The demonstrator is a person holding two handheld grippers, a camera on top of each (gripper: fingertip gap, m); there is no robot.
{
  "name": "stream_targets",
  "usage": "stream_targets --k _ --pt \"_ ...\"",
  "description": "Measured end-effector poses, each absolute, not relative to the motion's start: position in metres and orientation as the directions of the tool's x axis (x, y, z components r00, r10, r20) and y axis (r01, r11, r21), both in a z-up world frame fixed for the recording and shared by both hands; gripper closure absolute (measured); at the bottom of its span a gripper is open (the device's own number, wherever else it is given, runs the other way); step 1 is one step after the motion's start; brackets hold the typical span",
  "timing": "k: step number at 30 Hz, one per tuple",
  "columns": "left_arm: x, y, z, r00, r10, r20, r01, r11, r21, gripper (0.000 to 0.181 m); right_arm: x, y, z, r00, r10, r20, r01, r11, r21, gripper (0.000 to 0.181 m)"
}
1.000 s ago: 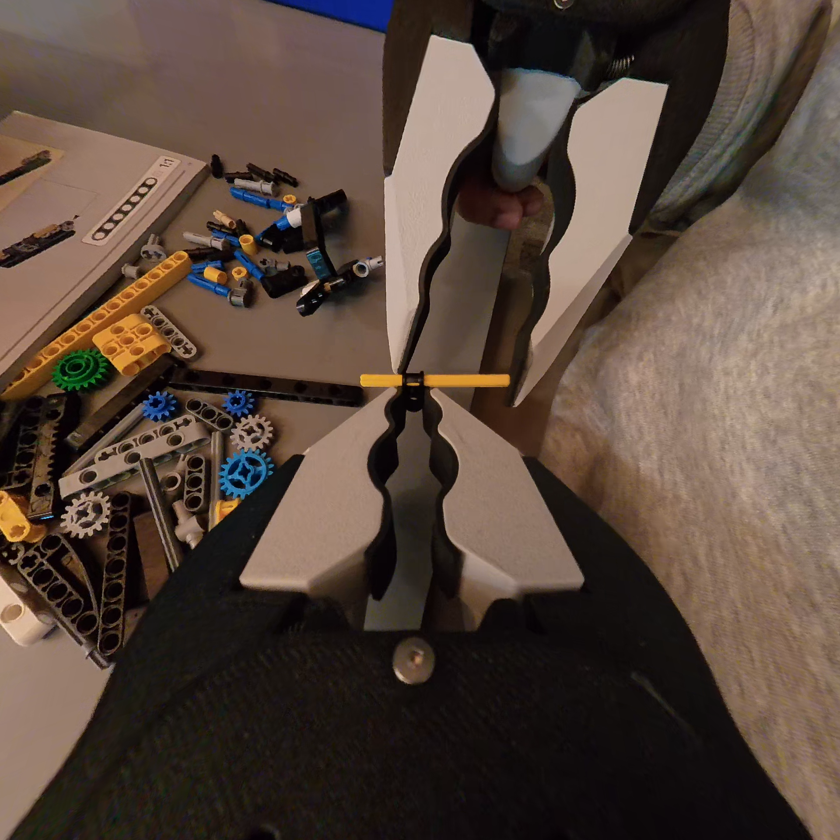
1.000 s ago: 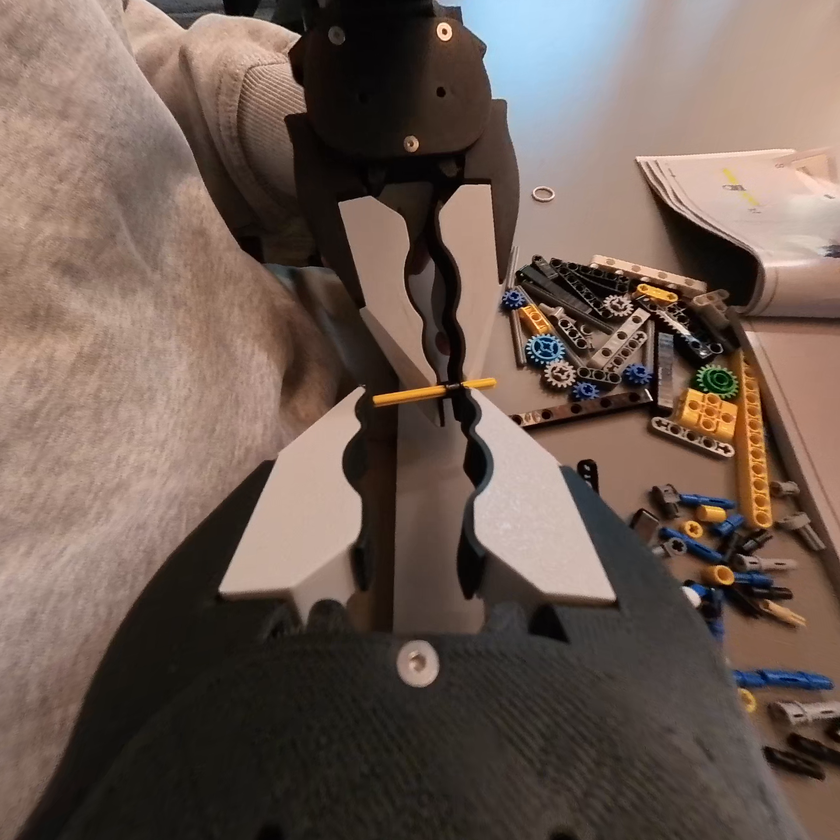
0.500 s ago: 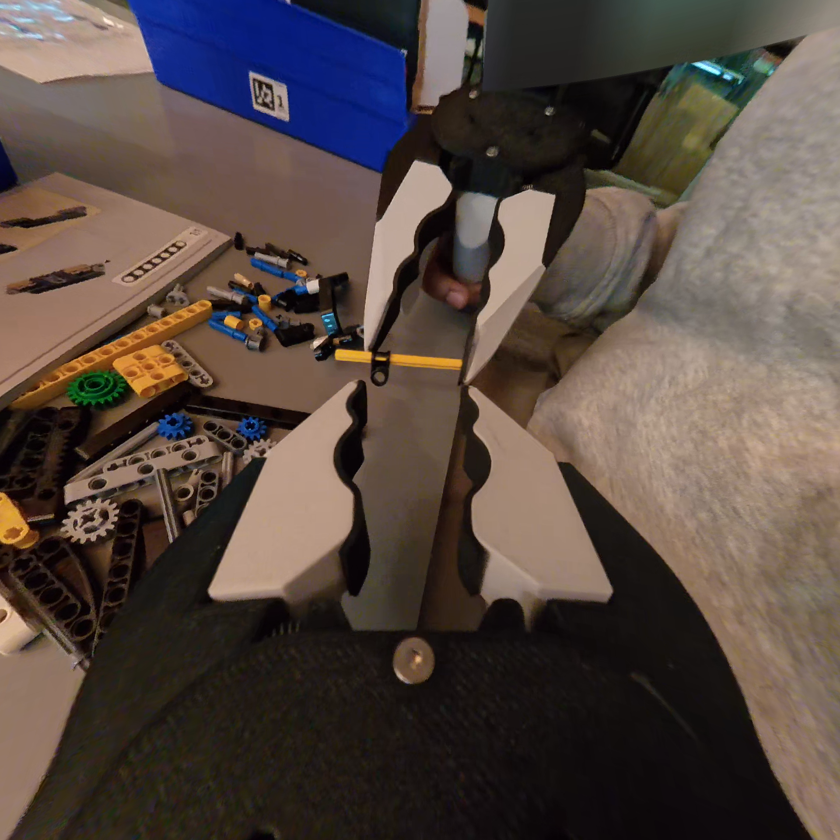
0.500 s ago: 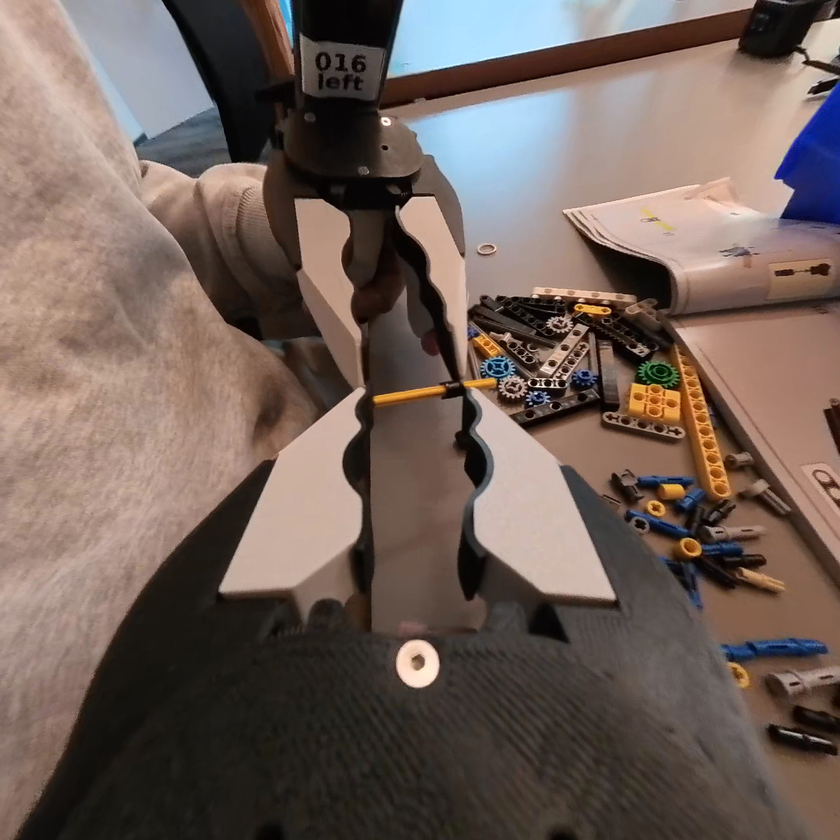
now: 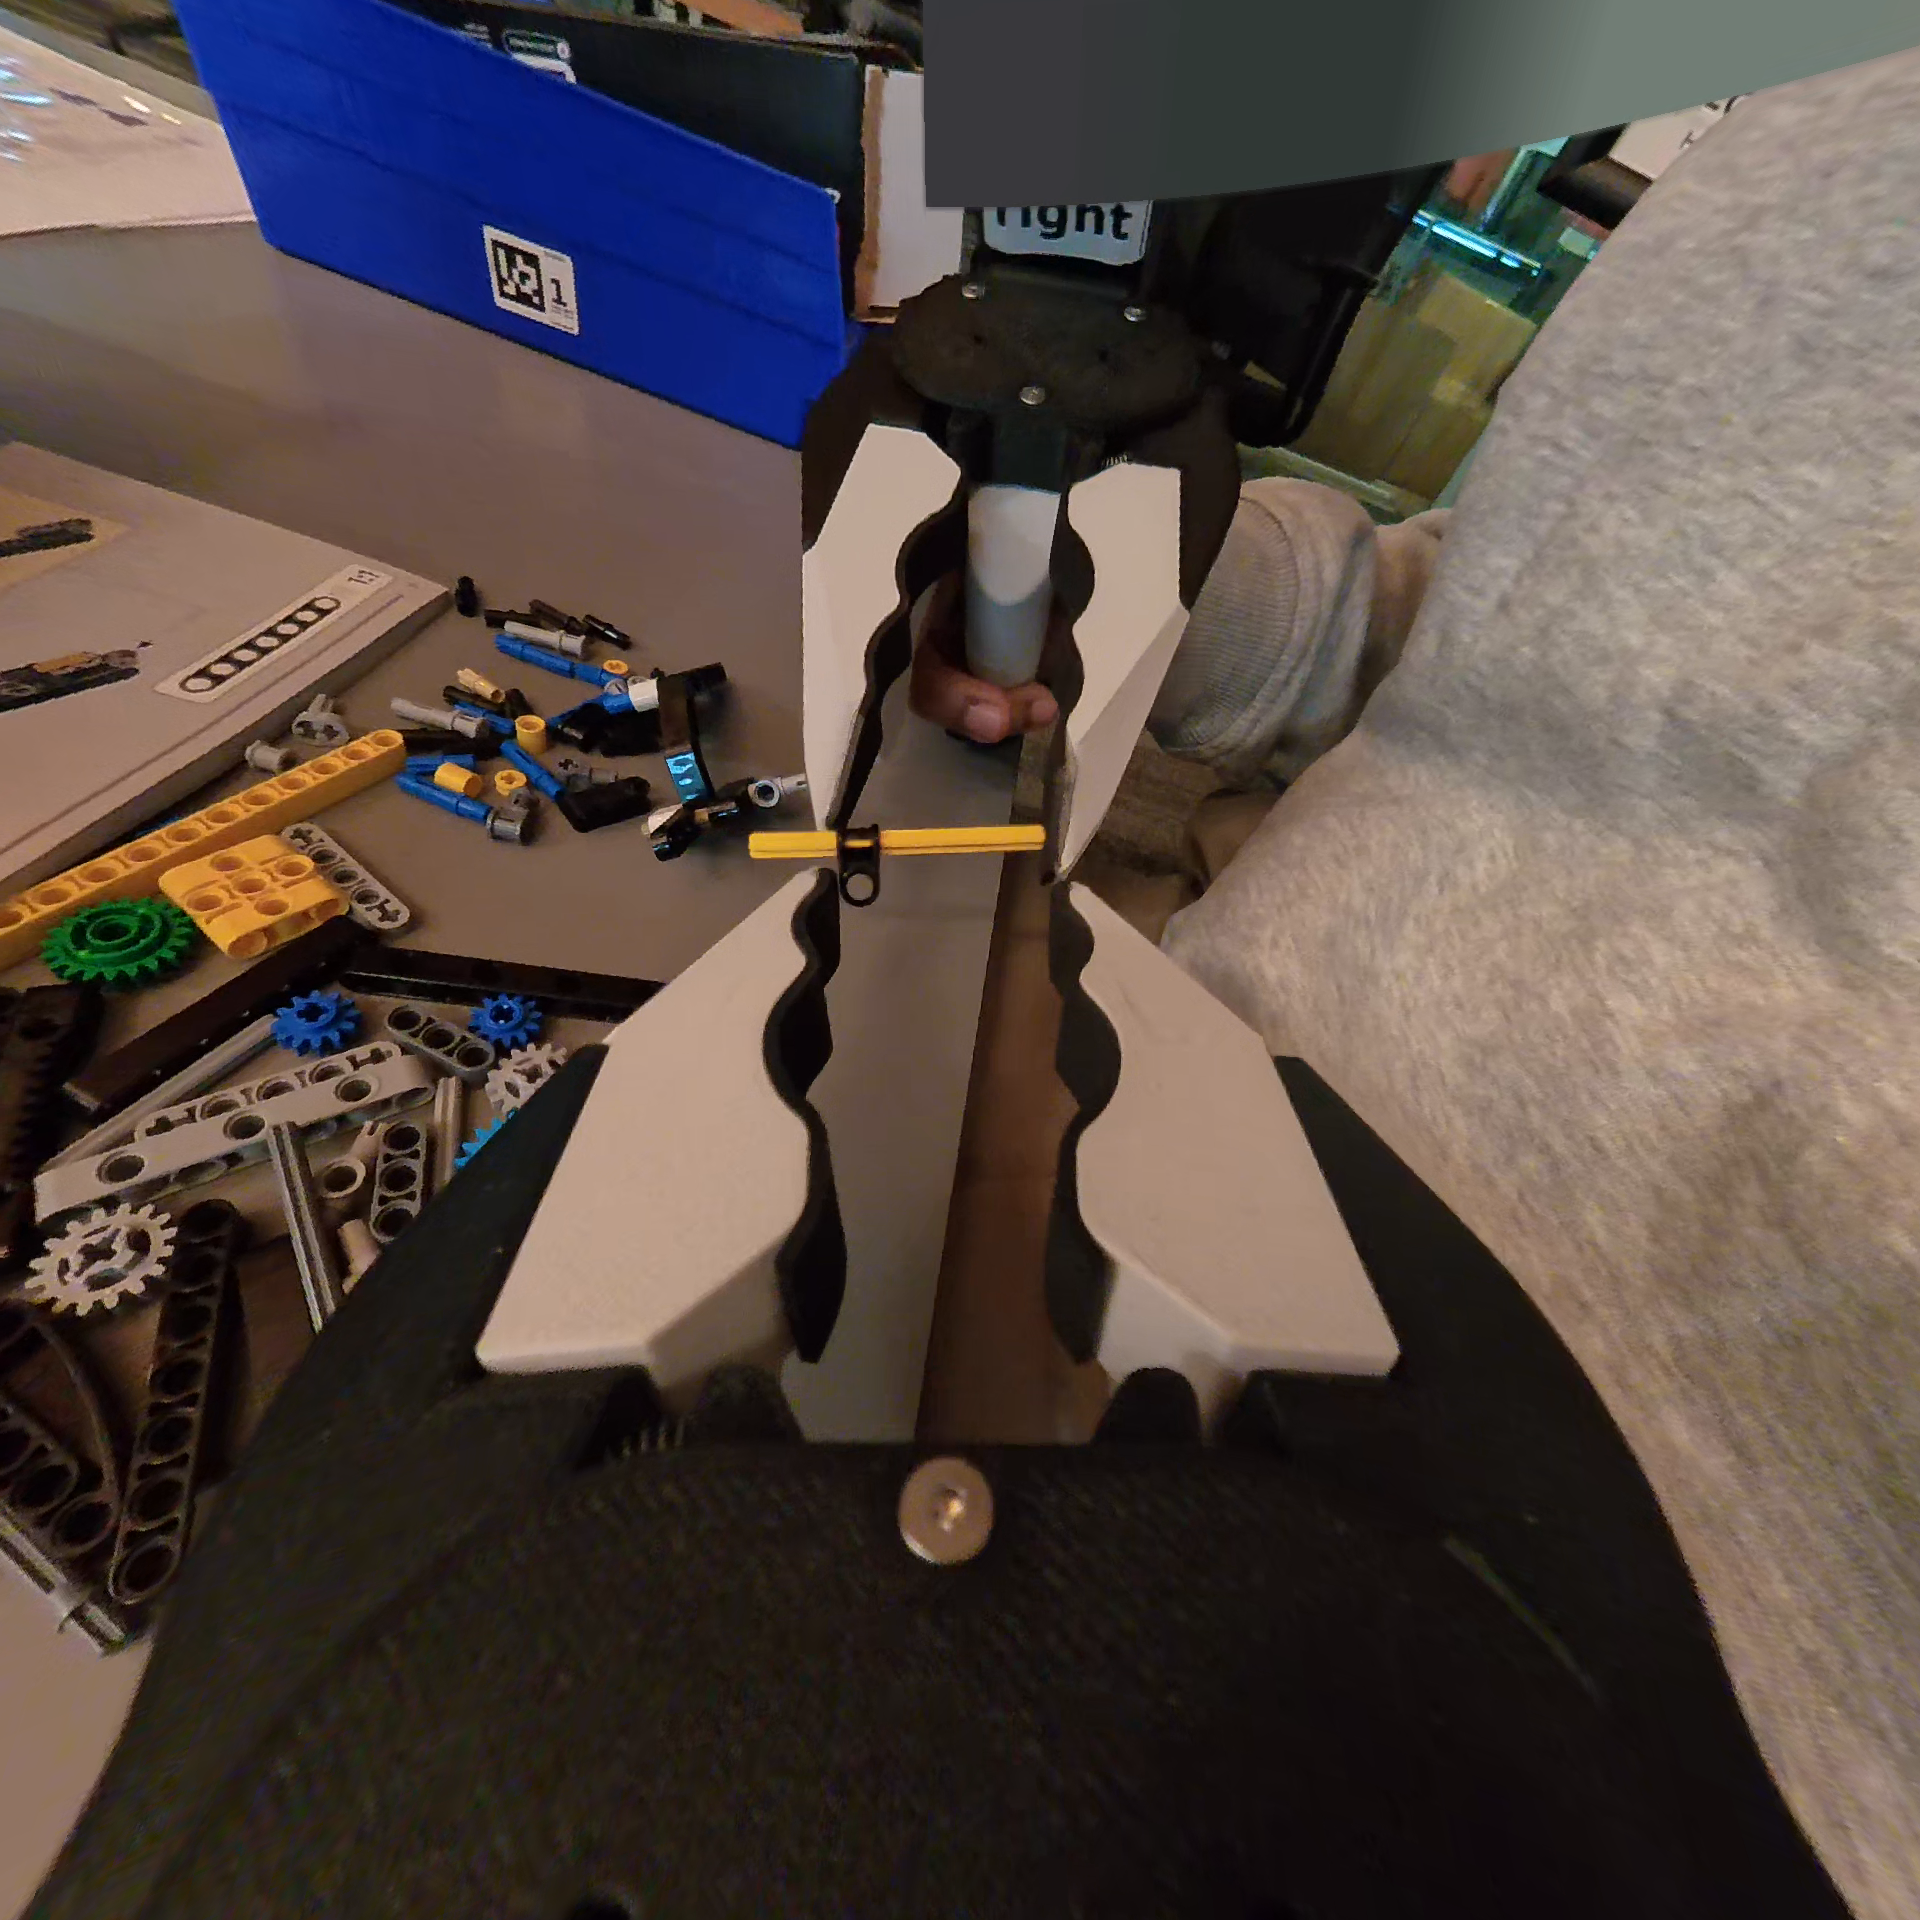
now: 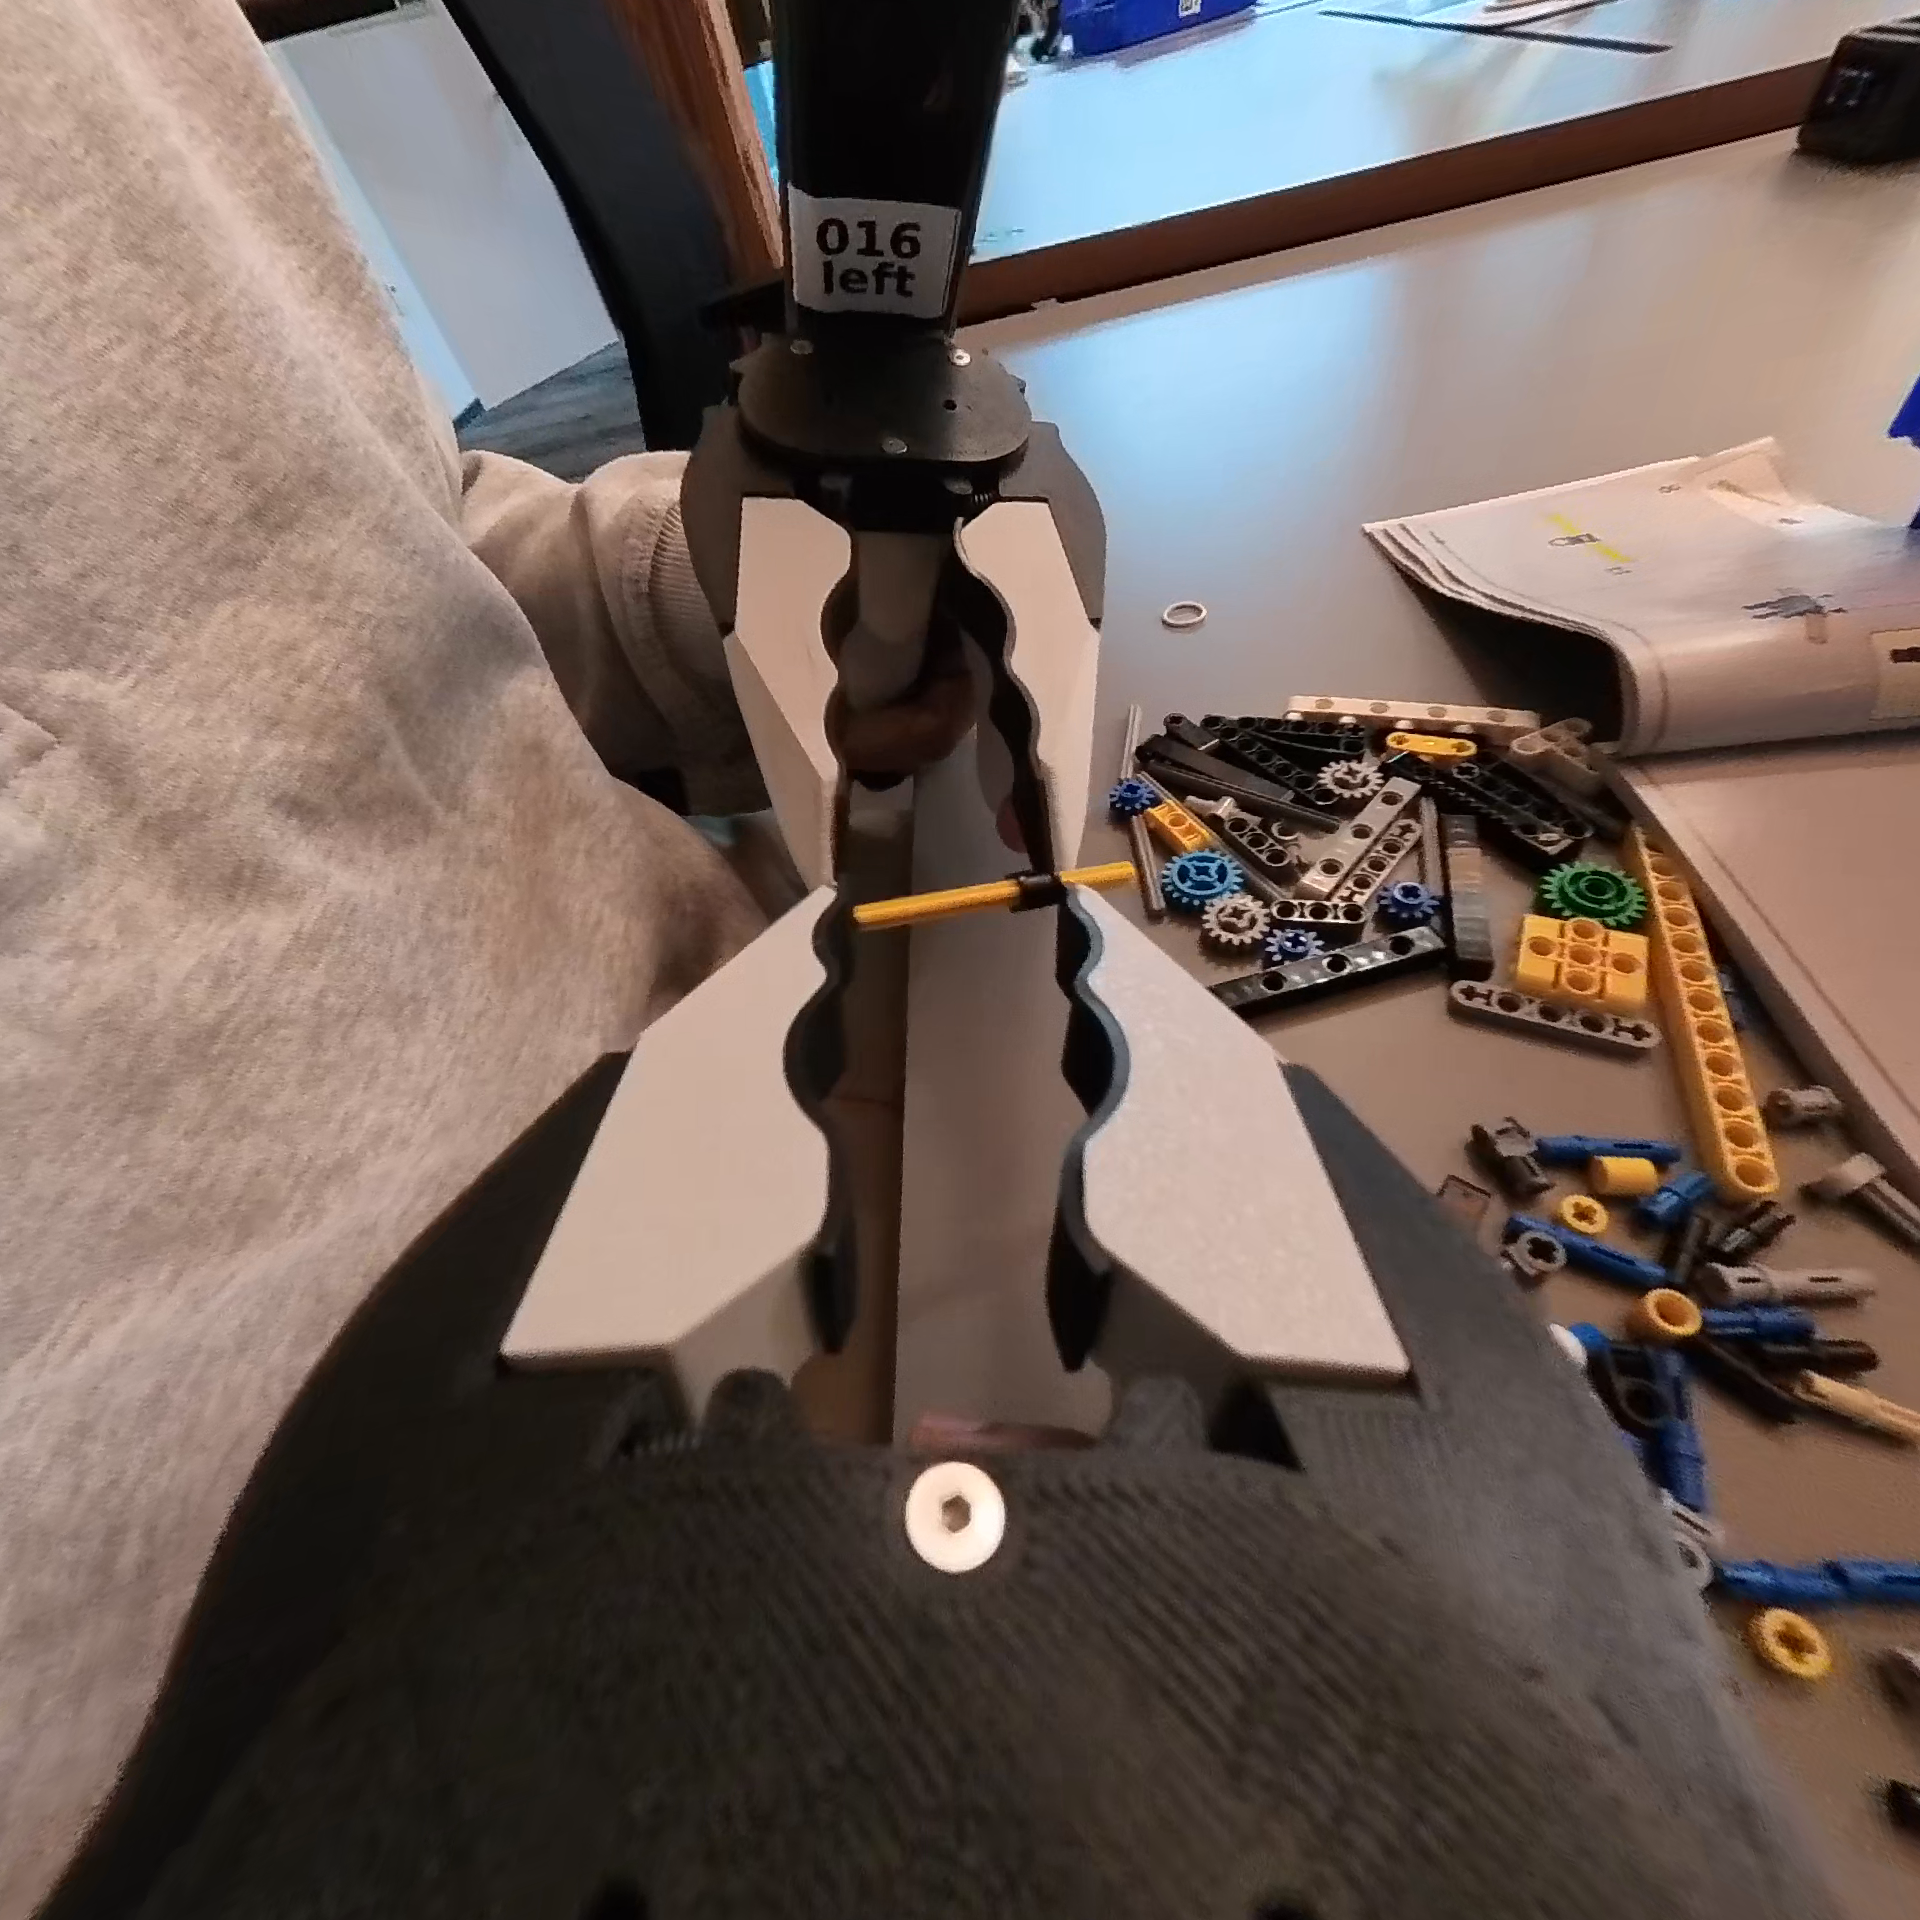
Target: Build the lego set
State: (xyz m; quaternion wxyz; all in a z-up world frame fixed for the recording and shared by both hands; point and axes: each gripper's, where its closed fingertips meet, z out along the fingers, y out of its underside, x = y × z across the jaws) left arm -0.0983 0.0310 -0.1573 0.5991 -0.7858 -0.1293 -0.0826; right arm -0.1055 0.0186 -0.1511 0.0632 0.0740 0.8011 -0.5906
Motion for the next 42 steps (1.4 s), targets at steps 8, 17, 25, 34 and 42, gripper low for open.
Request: stream_targets --k 8,17,25,34,42 --pt "-0.102 0.029 -0.152 0.943 0.098 0.317 0.331 -0.206 -0.921 0.141 -0.111 0.019 -0.148 -0.960 0.059 -0.274 0.280 0.255 -0.926 0.143" --pt "-0.100 0.030 -0.150 0.942 0.081 0.325 0.335 -0.185 -0.924 0.146 -0.107 0.017 -0.145 -0.950 0.022 -0.311 0.307 0.237 -0.922 0.144" --pt "-0.106 0.029 -0.153 0.954 0.147 0.260 0.286 -0.206 -0.936 0.167 -0.102 0.017 -0.147 -0.956 0.003 -0.292 0.283 0.252 -0.925 0.143" --pt "-0.108 0.031 -0.161 0.955 0.184 0.234 0.277 -0.259 -0.925 0.166 -0.104 0.017 -0.154 -0.961 0.030 -0.276 0.272 0.299 -0.915 0.144" --pt "-0.116 0.031 -0.165 0.948 0.246 0.199 0.266 -0.276 -0.924 0.177 -0.106 0.017 -0.157 -0.960 0.051 -0.275 0.277 0.309 -0.910 0.144"
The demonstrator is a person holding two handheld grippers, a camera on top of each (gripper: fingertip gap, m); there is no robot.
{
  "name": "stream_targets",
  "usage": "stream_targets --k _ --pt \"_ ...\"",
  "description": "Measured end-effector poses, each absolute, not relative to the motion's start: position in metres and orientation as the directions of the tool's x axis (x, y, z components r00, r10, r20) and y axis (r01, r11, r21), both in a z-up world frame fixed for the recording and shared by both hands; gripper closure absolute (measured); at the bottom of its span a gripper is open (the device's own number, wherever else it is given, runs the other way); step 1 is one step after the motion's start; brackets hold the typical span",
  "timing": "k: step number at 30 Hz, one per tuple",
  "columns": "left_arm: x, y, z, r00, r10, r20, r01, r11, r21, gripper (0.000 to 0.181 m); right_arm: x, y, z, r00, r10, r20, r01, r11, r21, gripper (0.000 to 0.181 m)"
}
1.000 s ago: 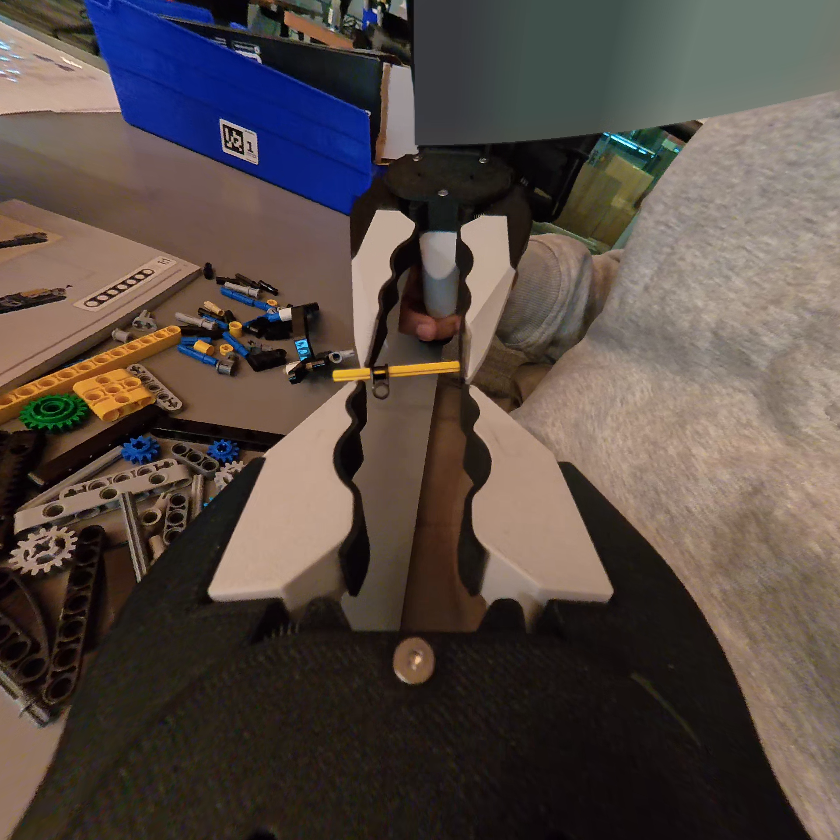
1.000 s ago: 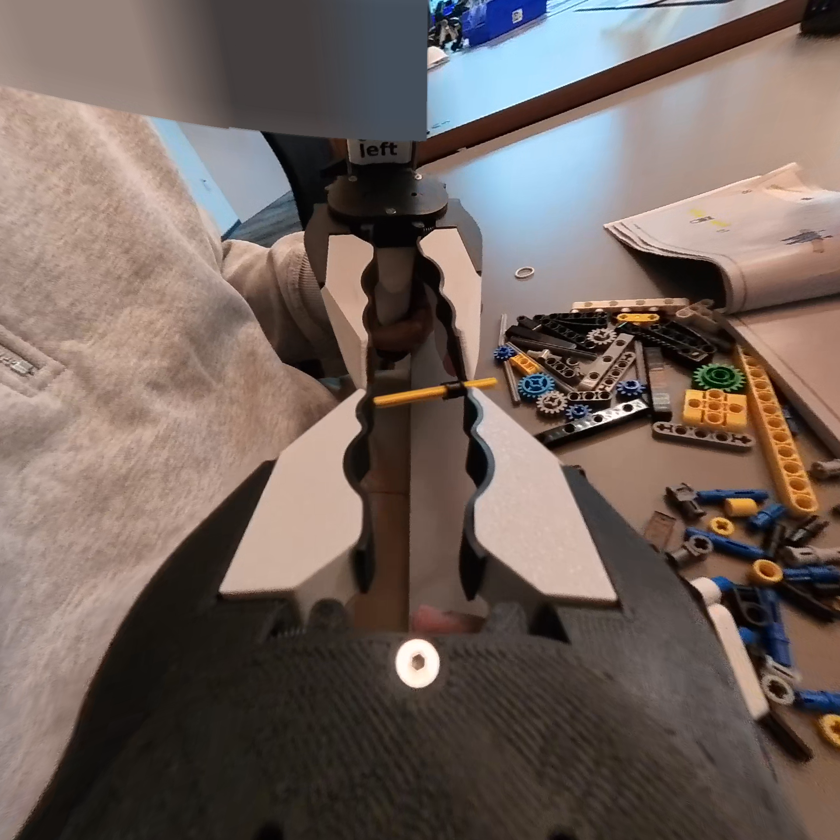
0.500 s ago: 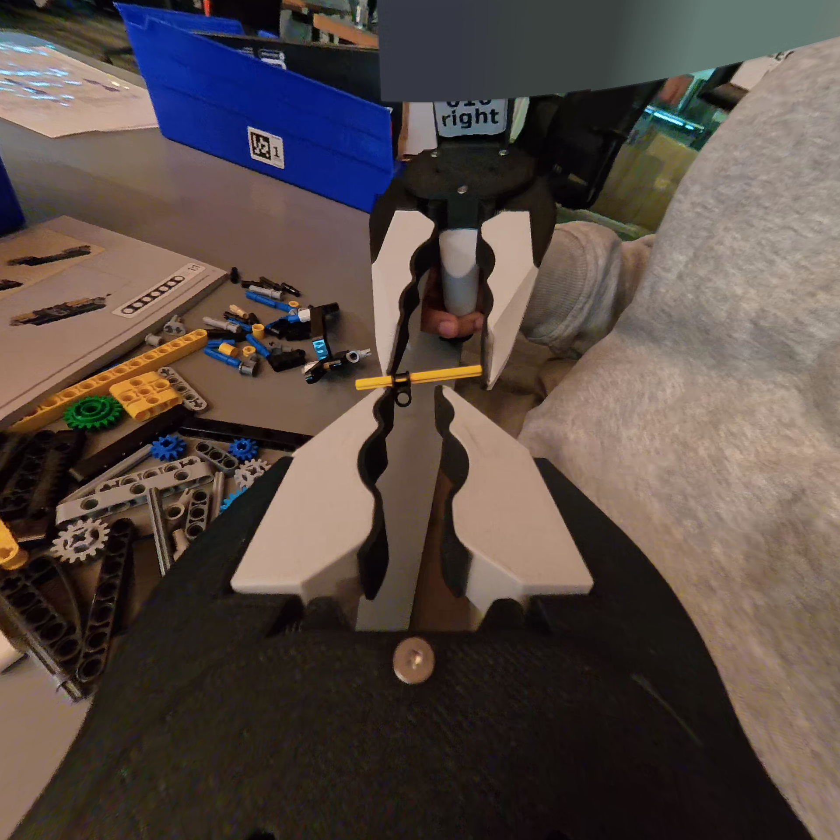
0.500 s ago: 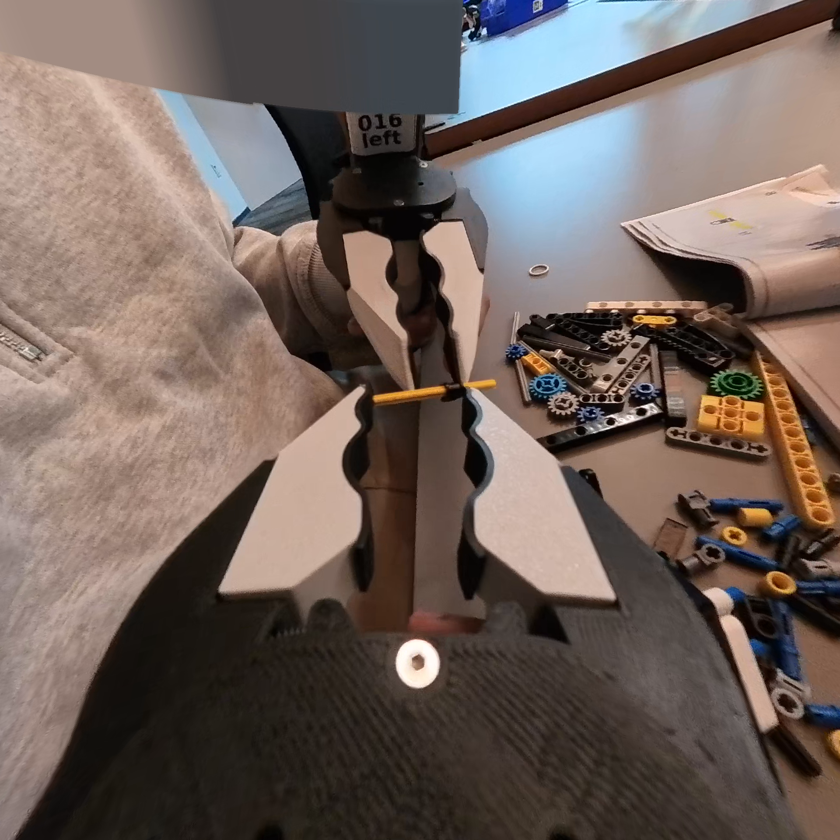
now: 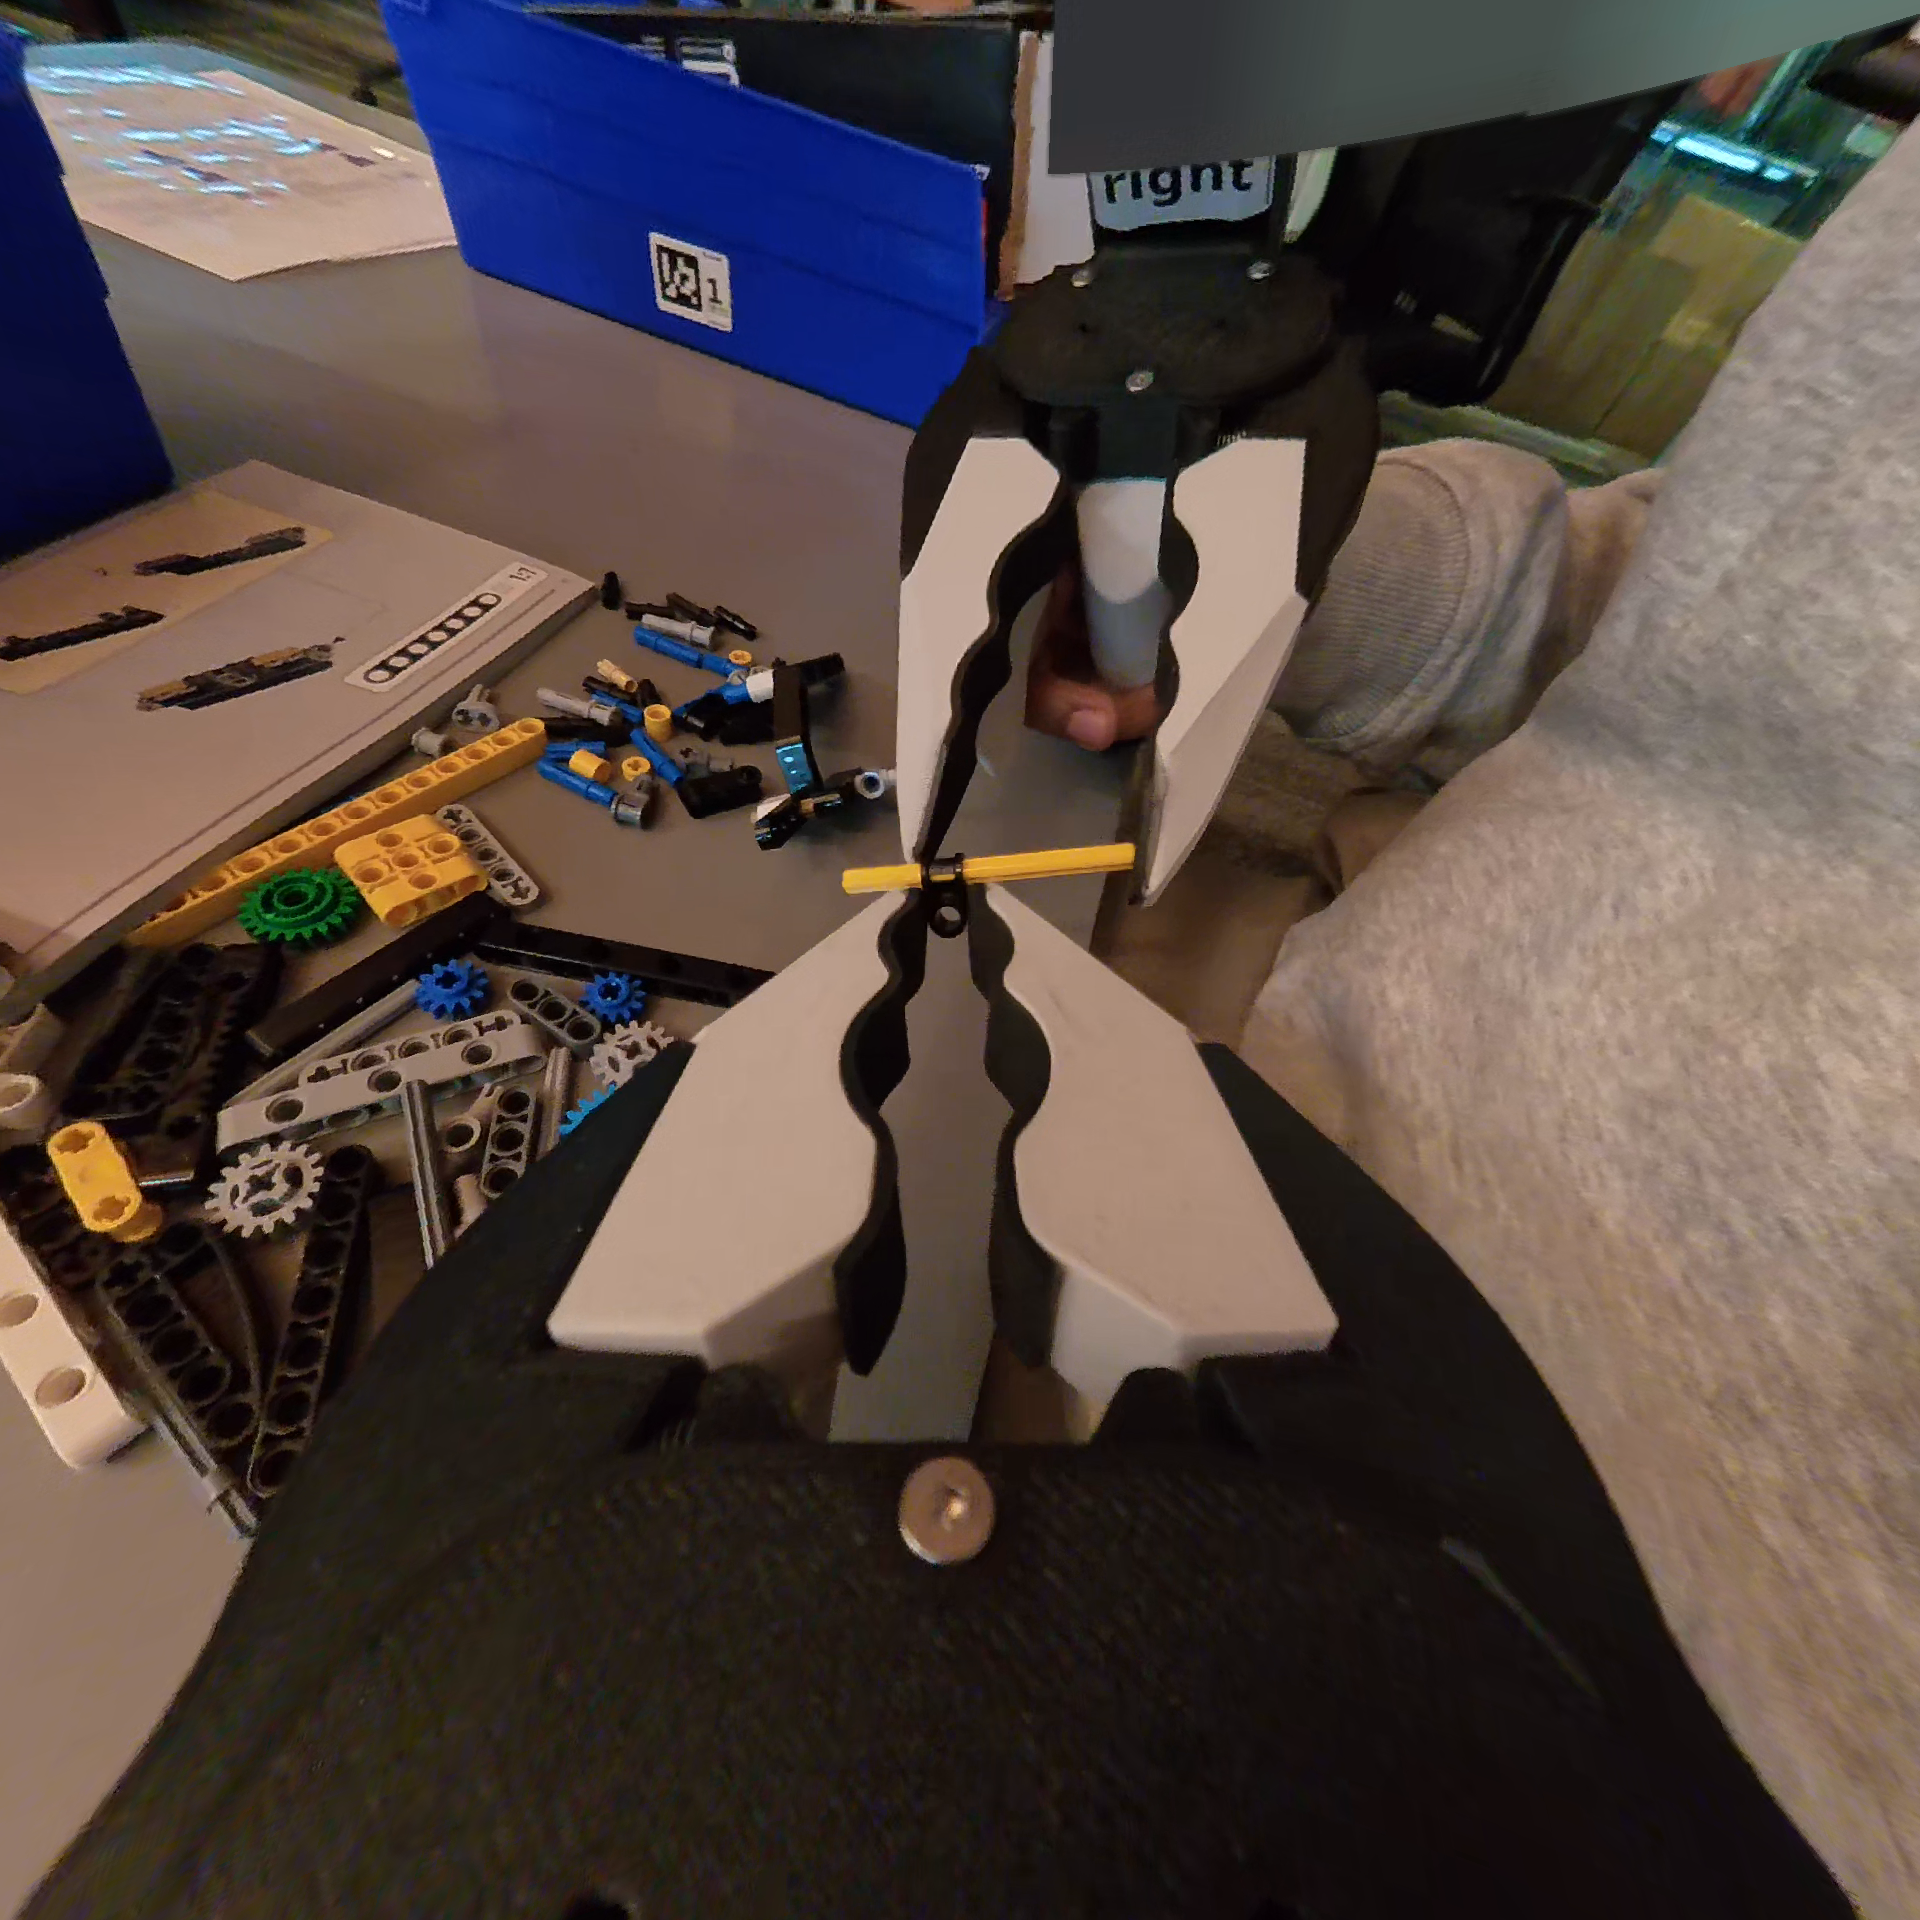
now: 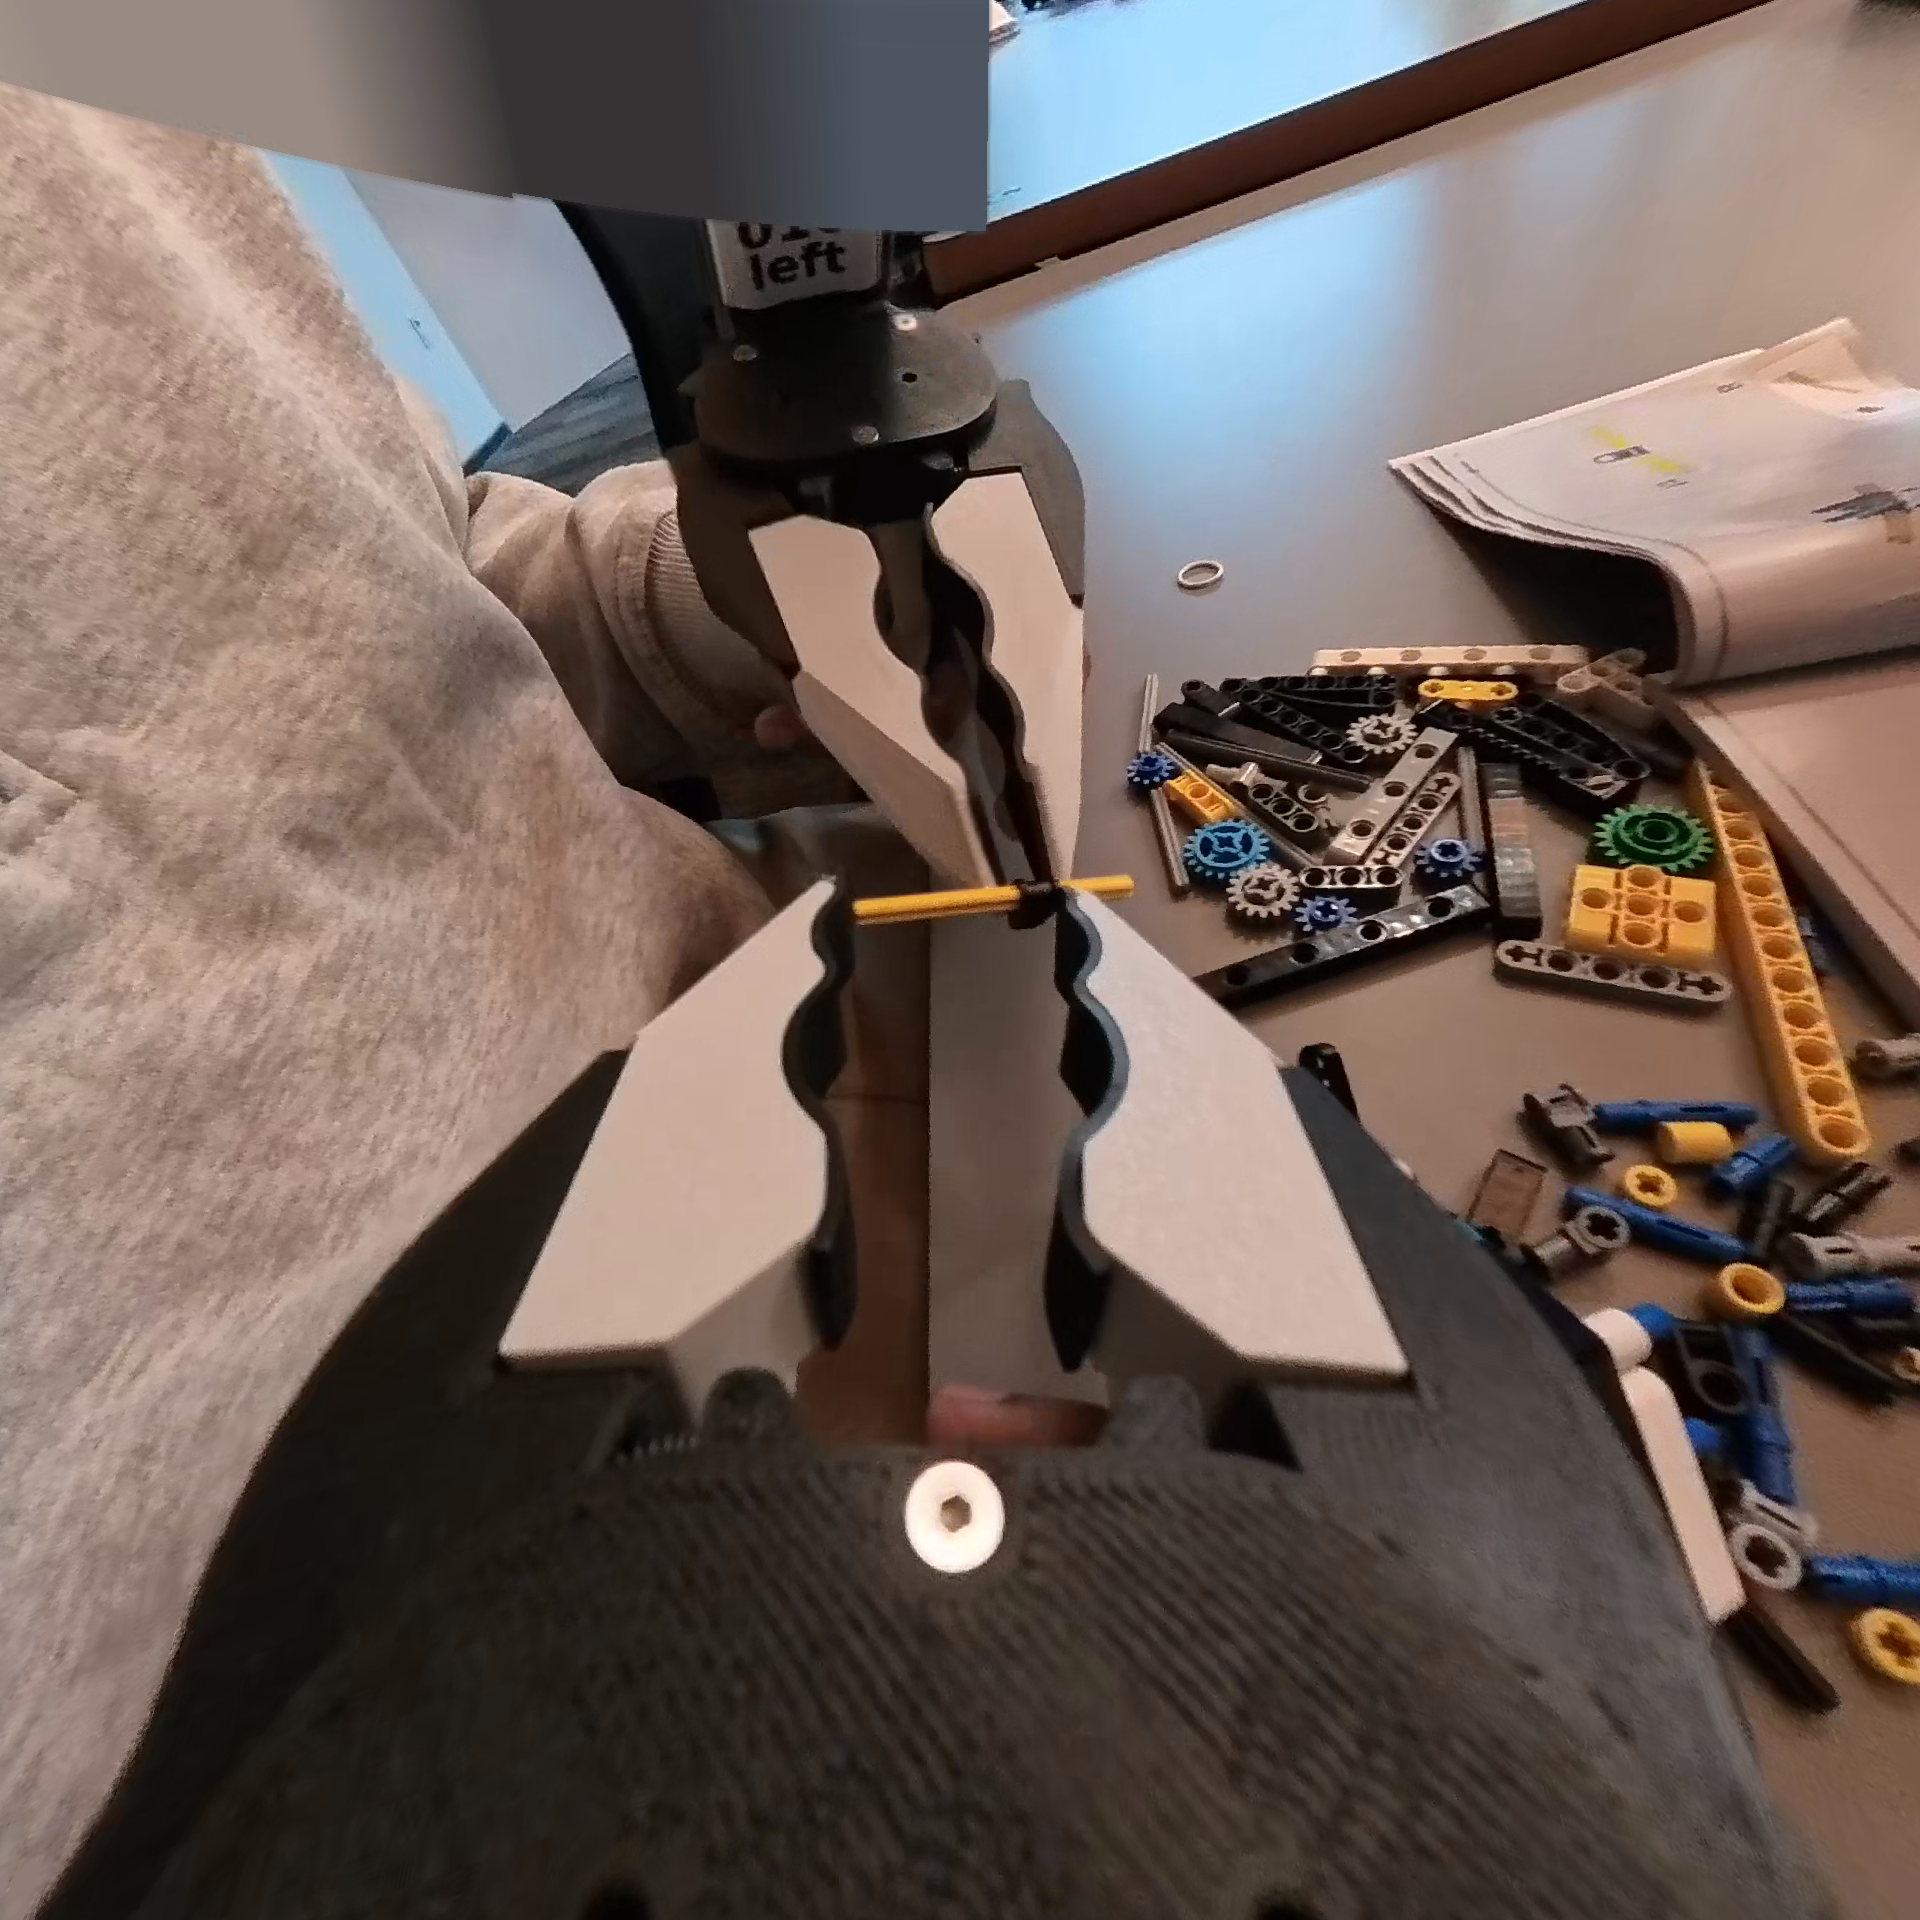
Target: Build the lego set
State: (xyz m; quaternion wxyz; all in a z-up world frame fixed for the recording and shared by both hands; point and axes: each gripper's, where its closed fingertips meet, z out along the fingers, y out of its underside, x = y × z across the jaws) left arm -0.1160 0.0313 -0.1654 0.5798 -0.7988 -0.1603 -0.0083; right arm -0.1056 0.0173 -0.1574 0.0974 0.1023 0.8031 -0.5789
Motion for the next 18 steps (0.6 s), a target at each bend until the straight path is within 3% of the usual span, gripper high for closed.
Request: stream_targets --k 13,18 --pt "-0.119 0.033 -0.168 0.949 0.277 0.150 0.234 -0.300 -0.925 0.176 -0.108 0.017 -0.155 -0.953 0.071 -0.295 0.303 0.287 -0.909 0.144" --pt "-0.123 0.031 -0.155 0.945 0.276 0.175 0.240 -0.223 -0.945 0.176 -0.113 0.015 -0.141 -0.935 0.067 -0.348 0.354 0.182 -0.917 0.143"
